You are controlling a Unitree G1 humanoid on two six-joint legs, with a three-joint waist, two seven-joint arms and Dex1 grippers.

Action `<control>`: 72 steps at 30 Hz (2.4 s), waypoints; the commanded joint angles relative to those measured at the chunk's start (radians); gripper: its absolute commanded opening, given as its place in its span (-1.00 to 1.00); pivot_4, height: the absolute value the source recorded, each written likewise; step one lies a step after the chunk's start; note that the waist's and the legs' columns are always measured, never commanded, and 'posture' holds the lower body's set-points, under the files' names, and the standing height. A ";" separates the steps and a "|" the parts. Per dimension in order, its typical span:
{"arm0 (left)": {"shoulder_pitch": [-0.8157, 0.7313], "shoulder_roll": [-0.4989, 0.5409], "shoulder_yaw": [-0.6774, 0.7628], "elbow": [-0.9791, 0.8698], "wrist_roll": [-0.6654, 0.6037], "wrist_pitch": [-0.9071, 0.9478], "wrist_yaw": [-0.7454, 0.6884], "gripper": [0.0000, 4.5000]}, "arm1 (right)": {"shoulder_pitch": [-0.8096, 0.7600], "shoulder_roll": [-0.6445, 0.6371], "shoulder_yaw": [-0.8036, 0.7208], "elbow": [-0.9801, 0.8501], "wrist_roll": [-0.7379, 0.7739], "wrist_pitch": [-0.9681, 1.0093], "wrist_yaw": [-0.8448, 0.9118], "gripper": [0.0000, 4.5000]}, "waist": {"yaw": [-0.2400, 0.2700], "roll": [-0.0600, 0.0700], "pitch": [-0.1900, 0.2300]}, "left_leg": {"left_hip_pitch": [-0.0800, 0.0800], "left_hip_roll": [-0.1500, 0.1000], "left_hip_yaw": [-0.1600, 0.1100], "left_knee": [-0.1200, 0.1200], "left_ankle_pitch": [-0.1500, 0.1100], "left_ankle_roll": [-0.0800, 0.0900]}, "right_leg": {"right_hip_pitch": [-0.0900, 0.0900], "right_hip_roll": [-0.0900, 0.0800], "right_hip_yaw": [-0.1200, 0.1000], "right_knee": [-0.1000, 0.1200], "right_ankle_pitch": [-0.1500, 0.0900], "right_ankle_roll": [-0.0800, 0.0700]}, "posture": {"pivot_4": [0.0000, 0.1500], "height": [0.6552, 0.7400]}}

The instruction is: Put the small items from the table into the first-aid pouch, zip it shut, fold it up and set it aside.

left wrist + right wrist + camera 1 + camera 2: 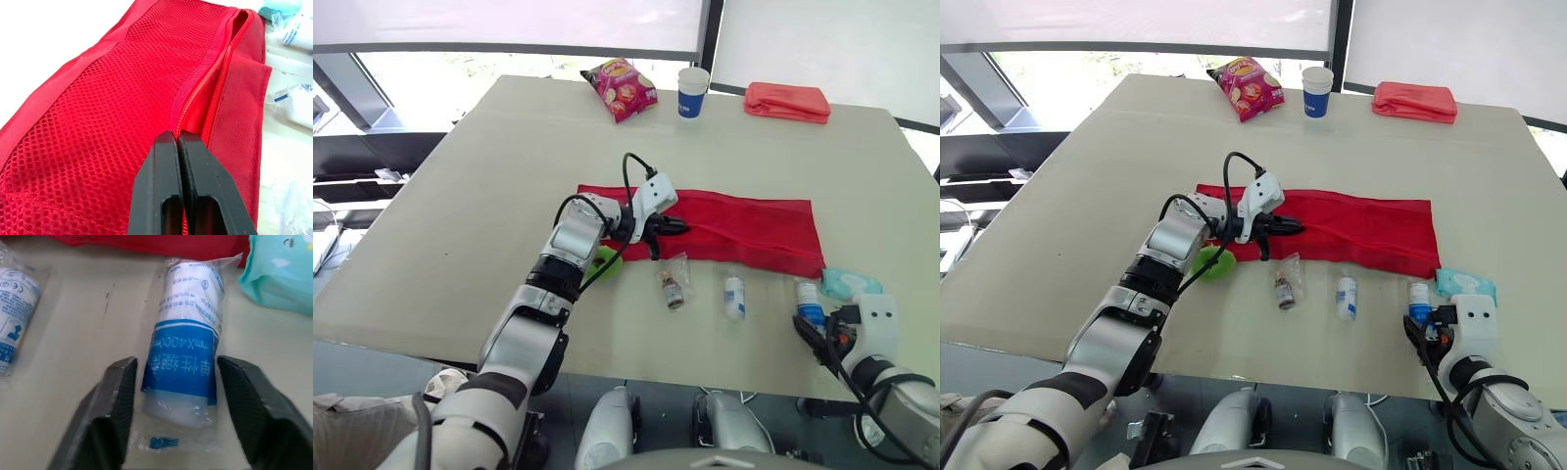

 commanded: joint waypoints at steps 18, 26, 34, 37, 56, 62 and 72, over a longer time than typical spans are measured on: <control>-0.033 -0.020 0.035 -0.068 -0.096 0.109 -0.010 -1.00 | -0.619 0.088 0.317 0.177 0.228 0.164 -0.184 -0.96 | -0.008 0.000 0.000 | -0.001 -0.003 -0.001 0.000 0.000 0.000 | -0.002 0.001 0.004 0.004 0.000 0.003 | 1.00 1.00; 0.007 -0.012 0.026 -0.140 -0.126 0.127 -0.020 -1.00 | -0.715 0.131 0.399 0.322 0.105 0.177 -0.133 -0.96 | -0.005 0.000 0.000 | -0.001 -0.004 -0.001 0.000 -0.001 0.002 | -0.002 0.000 0.005 0.005 0.000 0.004 | 1.00 1.00; 0.063 -0.006 0.002 -0.232 -0.143 0.160 -0.040 -1.00 | -0.841 0.320 0.393 0.558 -0.041 0.049 -0.104 -0.96 | -0.019 0.000 0.000 | 0.000 -0.004 -0.002 0.001 0.000 0.001 | -0.002 0.000 0.005 0.008 0.000 0.004 | 1.00 1.00; 0.074 -0.004 0.001 -0.253 -0.147 0.175 -0.037 -1.00 | -0.864 0.361 0.395 0.614 -0.076 0.005 -0.060 -0.96 | -0.024 0.000 0.000 | 0.000 -0.004 -0.001 0.000 0.000 0.001 | -0.002 0.000 0.005 0.007 0.000 0.004 | 1.00 1.00; 0.038 0.027 -0.001 -0.115 -0.101 0.069 -0.023 -1.00 | -0.732 0.075 0.289 0.262 -0.038 0.128 0.261 0.63 | -0.024 0.001 0.001 | 0.000 -0.004 -0.001 0.000 0.000 0.001 | -0.002 0.000 0.005 0.007 0.000 0.004 | 1.00 1.00; 0.010 0.018 0.001 -0.049 -0.098 0.020 -0.028 -1.00 | -0.597 -0.073 0.222 0.060 0.012 0.166 0.296 0.54 | -0.026 0.000 0.001 | 0.000 -0.004 -0.001 0.000 0.000 0.002 | -0.002 -0.001 0.005 0.006 -0.001 0.004 | 1.00 1.00; -0.004 0.012 0.005 -0.051 -0.101 0.019 -0.046 -1.00 | -0.681 -0.030 0.494 0.287 -0.226 -0.031 0.322 -0.98 | -0.026 0.000 0.001 | 0.000 -0.004 -0.001 0.000 0.001 0.003 | -0.002 0.000 0.006 0.006 -0.001 0.003 | 1.00 1.00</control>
